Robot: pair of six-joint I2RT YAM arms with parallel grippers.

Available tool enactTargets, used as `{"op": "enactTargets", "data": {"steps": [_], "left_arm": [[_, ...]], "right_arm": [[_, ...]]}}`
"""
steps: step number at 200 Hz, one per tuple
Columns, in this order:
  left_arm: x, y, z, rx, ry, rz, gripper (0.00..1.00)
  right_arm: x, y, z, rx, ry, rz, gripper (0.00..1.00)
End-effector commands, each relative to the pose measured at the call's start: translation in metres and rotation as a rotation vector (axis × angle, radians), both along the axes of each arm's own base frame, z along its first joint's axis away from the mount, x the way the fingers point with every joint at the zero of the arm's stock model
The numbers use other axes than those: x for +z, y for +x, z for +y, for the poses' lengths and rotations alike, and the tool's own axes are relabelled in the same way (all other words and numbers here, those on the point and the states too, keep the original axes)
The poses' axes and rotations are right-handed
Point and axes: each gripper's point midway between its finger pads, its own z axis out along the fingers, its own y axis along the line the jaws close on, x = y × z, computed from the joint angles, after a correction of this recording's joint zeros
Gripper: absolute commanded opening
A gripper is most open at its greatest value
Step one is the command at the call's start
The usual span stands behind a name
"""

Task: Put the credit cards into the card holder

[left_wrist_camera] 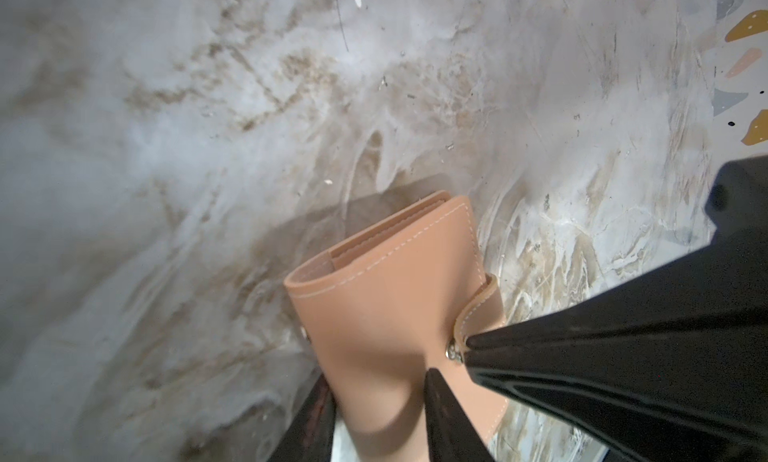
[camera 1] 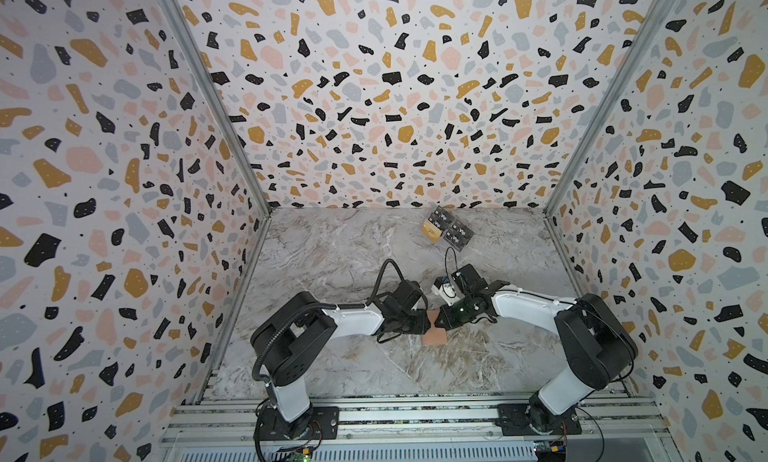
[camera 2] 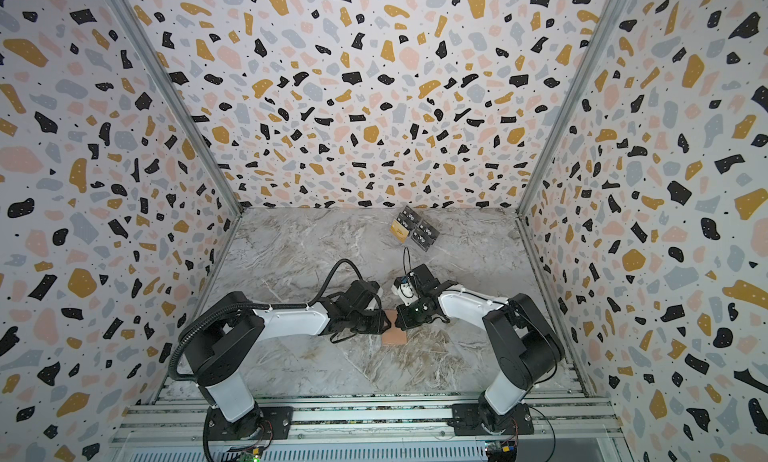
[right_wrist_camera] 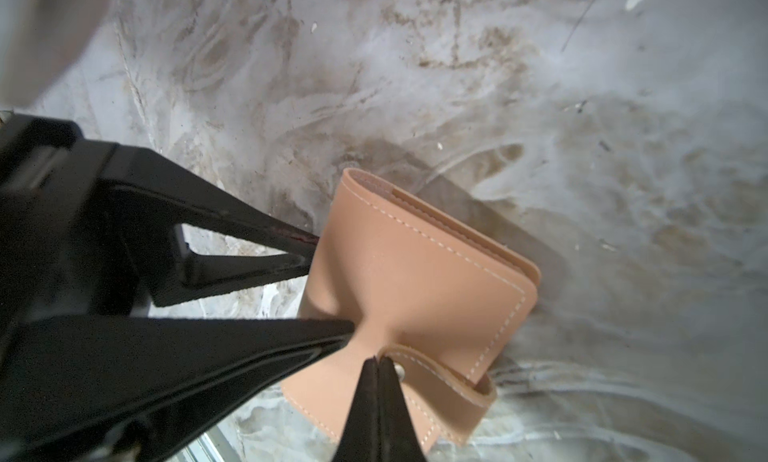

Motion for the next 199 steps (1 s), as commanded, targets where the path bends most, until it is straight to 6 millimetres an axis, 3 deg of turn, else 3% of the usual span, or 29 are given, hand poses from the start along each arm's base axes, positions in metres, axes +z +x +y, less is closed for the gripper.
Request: {"op": "enactTargets", "data": {"steps": [1, 109, 144, 175, 199], "left_arm": [[-0.034, -0.02, 0.022, -0.006, 0.112, 0.085, 0.38], [-0.034, -0.022, 0.022, -0.002, 0.091, 0.081, 0.34], [-0.032, -0.018, 0.021, 0.001, 0.098, 0.074, 0.34], [-0.024, -0.01, 0.022, 0.017, 0.102, 0.057, 0.37], [-0.008, 0.0, 0.021, 0.026, 0.101, 0.021, 0.43]], "right_arm": [[-0.033, -0.02, -0.017, 0.004, -0.137, 0.074, 0.0], [-0.061, -0.036, -0.018, 0.02, -0.275, 0.099, 0.0], [-0.025, -0.019, 0.005, -0.002, -0.158, 0.04, 0.0], [0.011, -0.003, 0.023, -0.022, -0.042, -0.011, 0.25], [0.033, 0.008, 0.027, -0.035, -0.005, -0.067, 0.36]]}}
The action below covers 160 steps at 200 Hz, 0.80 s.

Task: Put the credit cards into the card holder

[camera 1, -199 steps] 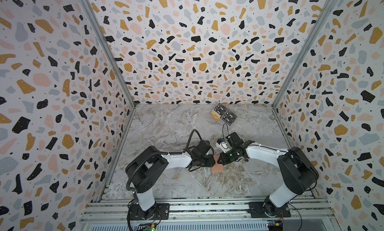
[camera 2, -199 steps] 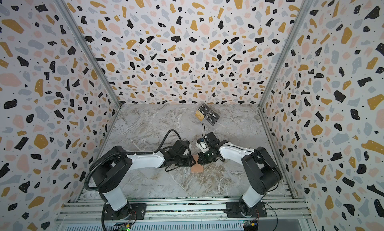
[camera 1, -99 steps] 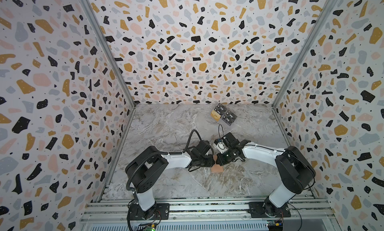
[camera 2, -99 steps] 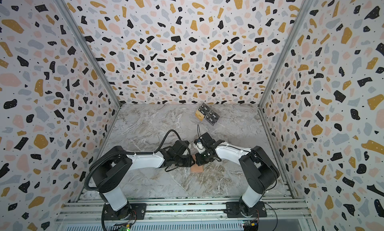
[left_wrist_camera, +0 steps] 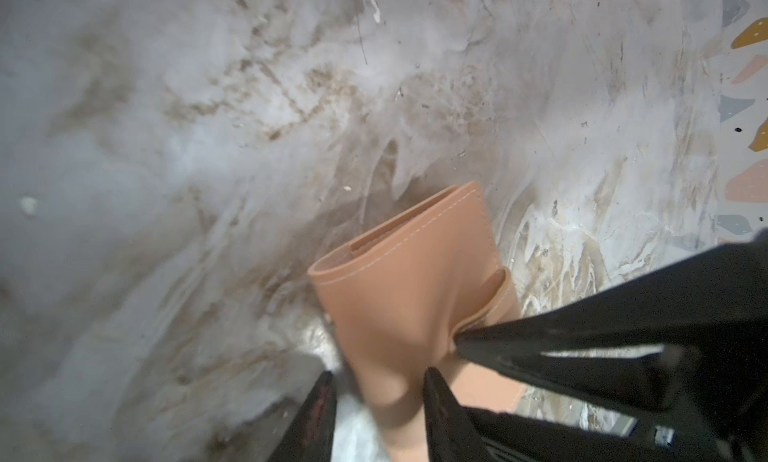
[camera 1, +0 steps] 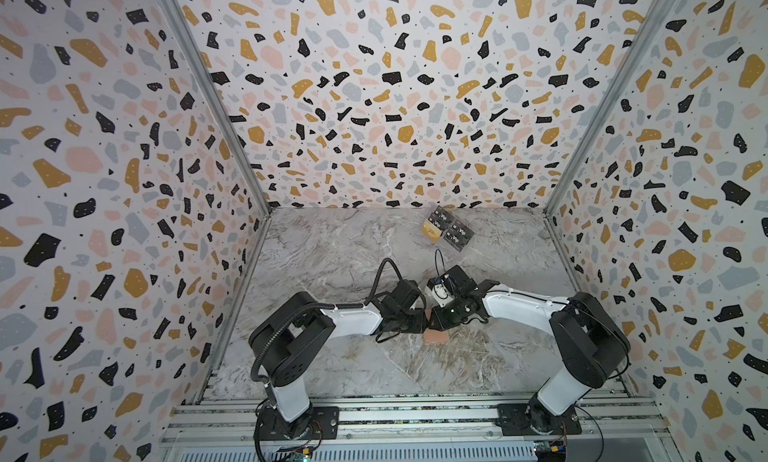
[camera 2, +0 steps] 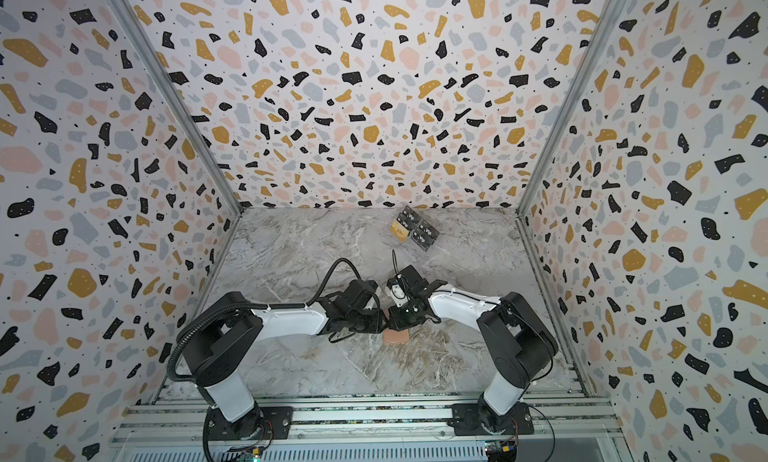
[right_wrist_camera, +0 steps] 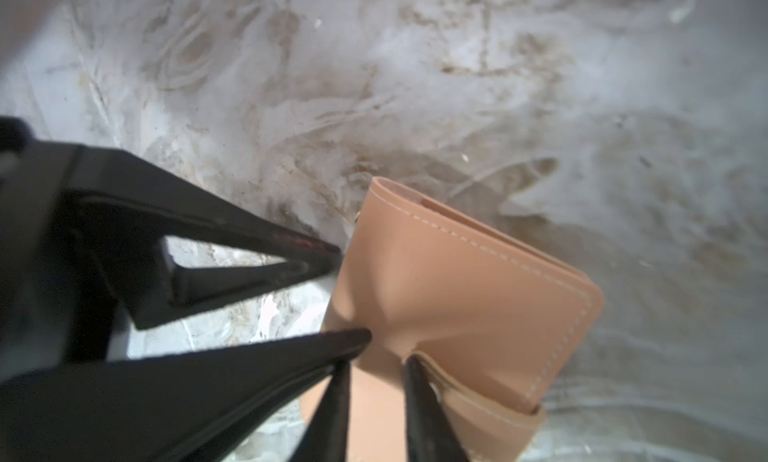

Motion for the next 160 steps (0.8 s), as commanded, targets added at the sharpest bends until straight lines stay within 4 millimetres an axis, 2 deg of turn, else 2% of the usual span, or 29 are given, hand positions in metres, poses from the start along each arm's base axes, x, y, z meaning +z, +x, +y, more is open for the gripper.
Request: {"op": "enactTargets", "data": {"steps": [1, 20, 39, 66, 83, 102, 120, 128, 135, 142, 144, 155, 160], "left_arm": [[-0.008, -0.005, 0.014, 0.002, 0.087, 0.029, 0.43], [0.013, 0.009, 0.016, 0.017, 0.078, -0.023, 0.53], [0.044, 0.025, 0.024, 0.036, 0.069, -0.1, 0.62], [0.085, 0.049, 0.049, 0.098, 0.09, -0.223, 0.68], [0.111, 0.067, 0.073, 0.181, 0.101, -0.317, 0.7], [0.14, 0.092, 0.113, 0.33, 0.134, -0.46, 0.73], [0.164, 0.11, 0.163, 0.485, 0.188, -0.597, 0.77], [0.175, 0.114, 0.183, 0.536, 0.208, -0.678, 0.77], [0.183, 0.115, 0.201, 0.578, 0.217, -0.746, 0.78], [0.188, 0.113, 0.218, 0.616, 0.232, -0.818, 0.96], [0.188, 0.112, 0.223, 0.626, 0.237, -0.842, 0.99], [0.199, 0.103, 0.249, 0.696, 0.267, -0.98, 1.0], [0.196, 0.097, 0.26, 0.715, 0.293, -1.029, 1.0]], "right_arm": [[0.031, 0.012, 0.013, -0.005, 0.063, -0.062, 0.36], [0.049, 0.023, 0.013, -0.022, 0.087, -0.131, 0.43], [0.075, 0.035, 0.014, -0.044, 0.131, -0.212, 0.54], [0.107, 0.052, 0.011, -0.073, 0.183, -0.303, 0.67], [0.127, 0.064, 0.002, -0.105, 0.209, -0.369, 0.75], [0.152, 0.089, -0.028, -0.206, 0.181, -0.521, 0.86], [0.175, 0.116, -0.07, -0.343, 0.139, -0.699, 0.97], [0.188, 0.124, -0.091, -0.399, 0.124, -0.791, 0.98], [0.198, 0.127, -0.108, -0.443, 0.11, -0.882, 0.98], [0.208, 0.126, -0.123, -0.465, 0.1, -0.997, 0.99], [0.211, 0.125, -0.128, -0.471, 0.096, -1.033, 0.99], [0.222, 0.12, -0.153, -0.528, 0.05, -1.216, 0.99], [0.221, 0.118, -0.164, -0.546, 0.018, -1.279, 0.99]]}}
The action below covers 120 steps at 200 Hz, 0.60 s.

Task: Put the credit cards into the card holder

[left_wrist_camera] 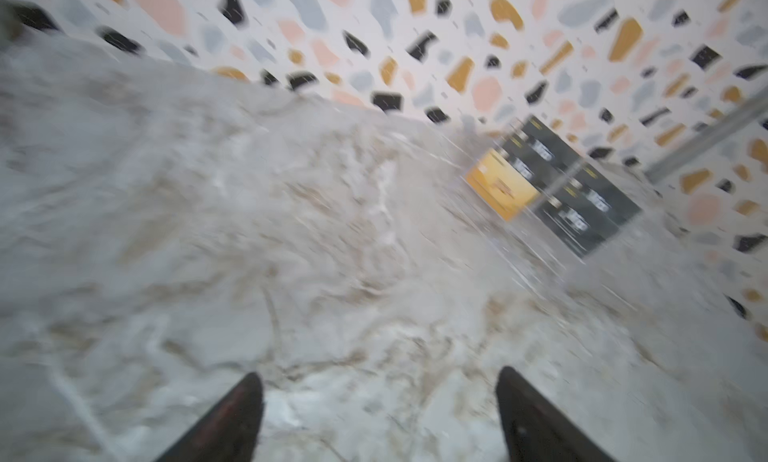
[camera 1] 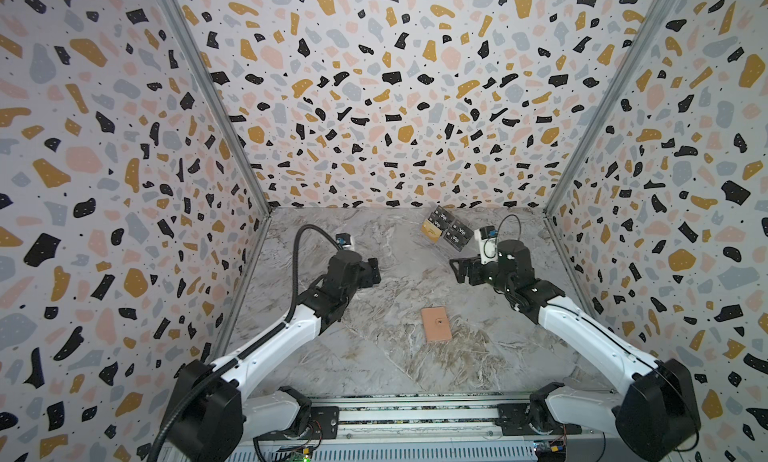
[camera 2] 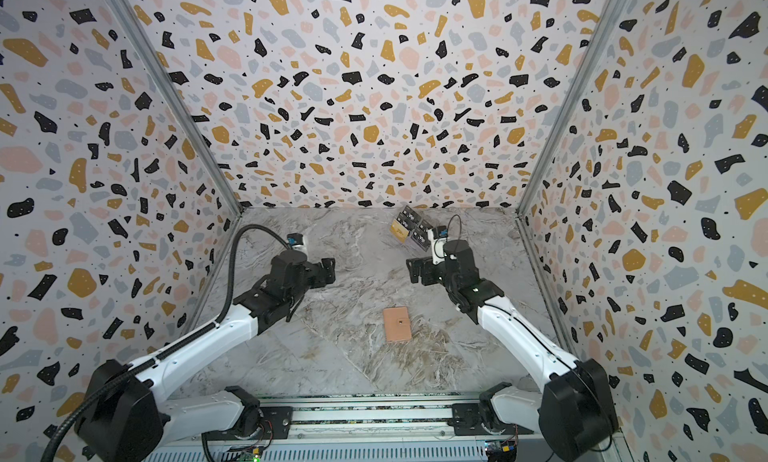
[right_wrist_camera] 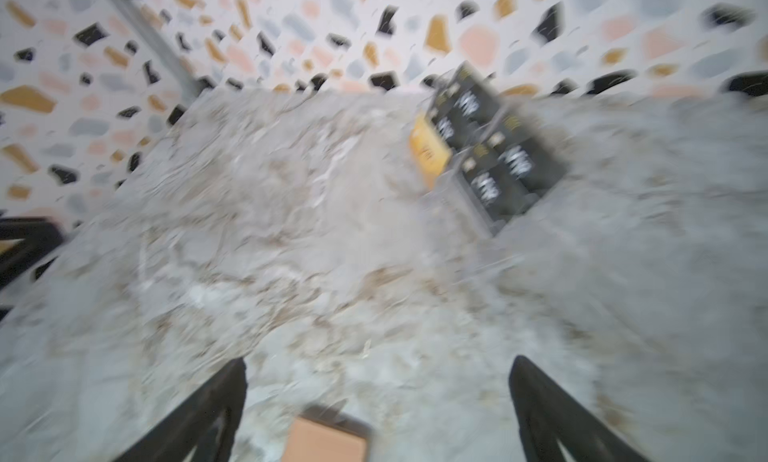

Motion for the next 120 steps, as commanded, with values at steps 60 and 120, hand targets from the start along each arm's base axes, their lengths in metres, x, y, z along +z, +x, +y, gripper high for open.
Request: {"op": "enactTargets", "data": {"steps": [60, 120], "left_arm": [[-0.009, -0.018, 0.116, 0.357, 0.327, -0.283, 1.0], [-0.053, -0.012, 0.128, 0.358, 0.354, -0.236, 1.0]], "right_arm": [[-0.03, 0.015, -0.125, -0.377, -0.165, -0.342, 0.99], [-0.078, 0.003, -0.138, -0.369, -0.189, -0.32, 0.99]]}}
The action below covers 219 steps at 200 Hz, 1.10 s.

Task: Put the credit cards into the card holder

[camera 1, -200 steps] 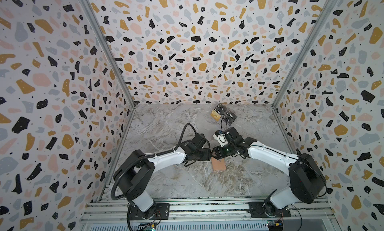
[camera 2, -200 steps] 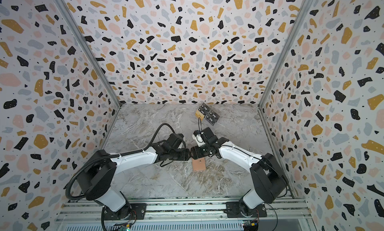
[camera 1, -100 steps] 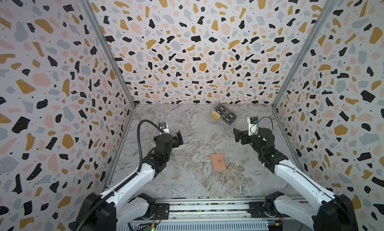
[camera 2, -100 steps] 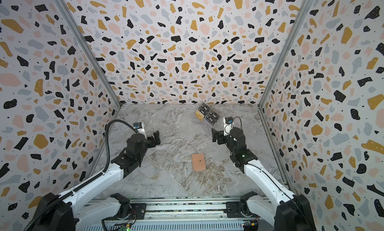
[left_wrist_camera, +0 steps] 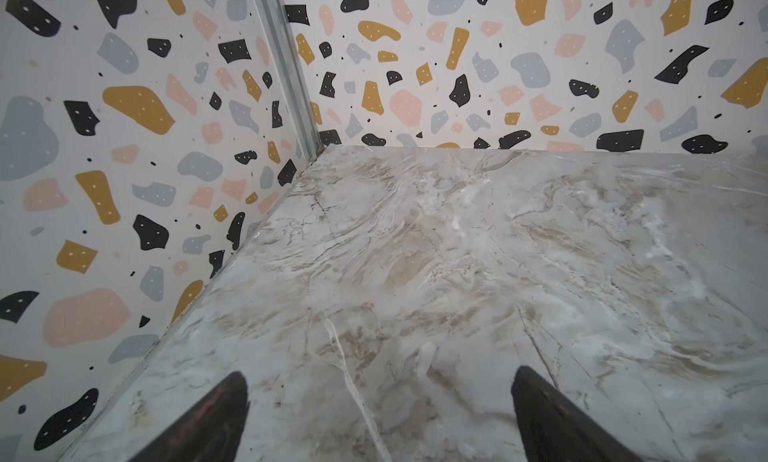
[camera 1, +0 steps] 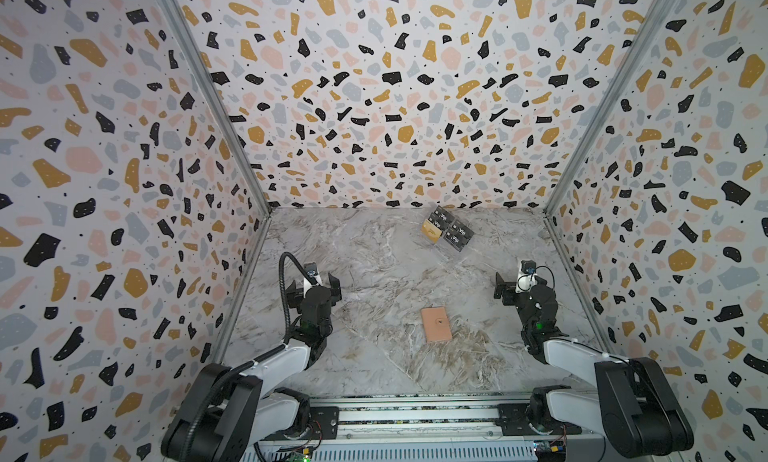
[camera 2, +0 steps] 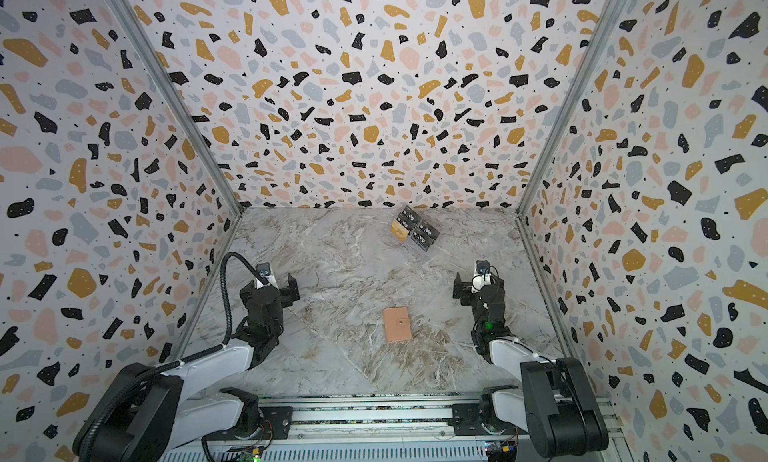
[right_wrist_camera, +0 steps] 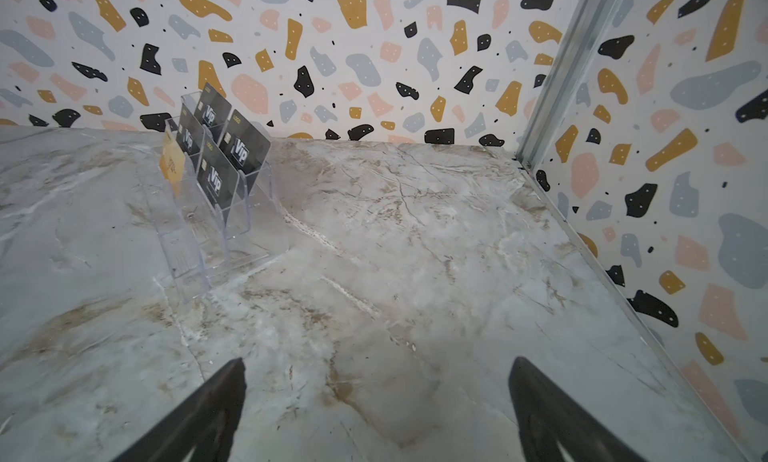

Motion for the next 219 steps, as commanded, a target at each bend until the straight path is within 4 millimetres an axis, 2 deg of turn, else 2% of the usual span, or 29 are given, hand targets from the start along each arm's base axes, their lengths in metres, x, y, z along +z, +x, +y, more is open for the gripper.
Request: {"op": "enactTargets", "data": {"steps": [1, 10, 46, 69, 80, 100, 121, 219], "left_arm": [[0.012, 0.0, 0.007, 0.021, -0.007, -0.089, 1.0], [0.013, 0.0, 0.007, 0.016, -0.009, -0.087, 1.0], [0.025, -0.014, 0.021, 0.032, 0.04, -0.177, 1.0], [0.019, -0.006, 0.029, 0.039, 0.026, -0.179, 1.0], [0.012, -0.002, 0.034, 0.053, 0.014, -0.165, 1.0], [0.005, -0.004, 0.043, 0.092, -0.011, -0.192, 1.0], [0.0, 0.0, 0.043, 0.083, -0.015, -0.149, 1.0], [0.0, -0.001, 0.043, 0.081, -0.01, -0.157, 1.0]], "right_arm": [[0.02, 0.0, 0.0, 0.013, -0.012, -0.129, 0.99], [0.023, 0.0, -0.004, -0.004, -0.009, -0.16, 0.99], [0.003, 0.01, -0.002, 0.035, 0.008, -0.106, 0.99], [-0.008, 0.012, -0.003, 0.028, 0.008, -0.091, 0.99], [-0.007, 0.014, -0.002, 0.033, 0.005, -0.099, 0.99], [-0.008, 0.016, -0.001, 0.039, 0.004, -0.084, 0.99], [-0.01, 0.018, -0.001, 0.039, 0.003, -0.075, 0.99], [-0.01, 0.017, 0.0, 0.037, -0.005, -0.075, 0.99]]}}
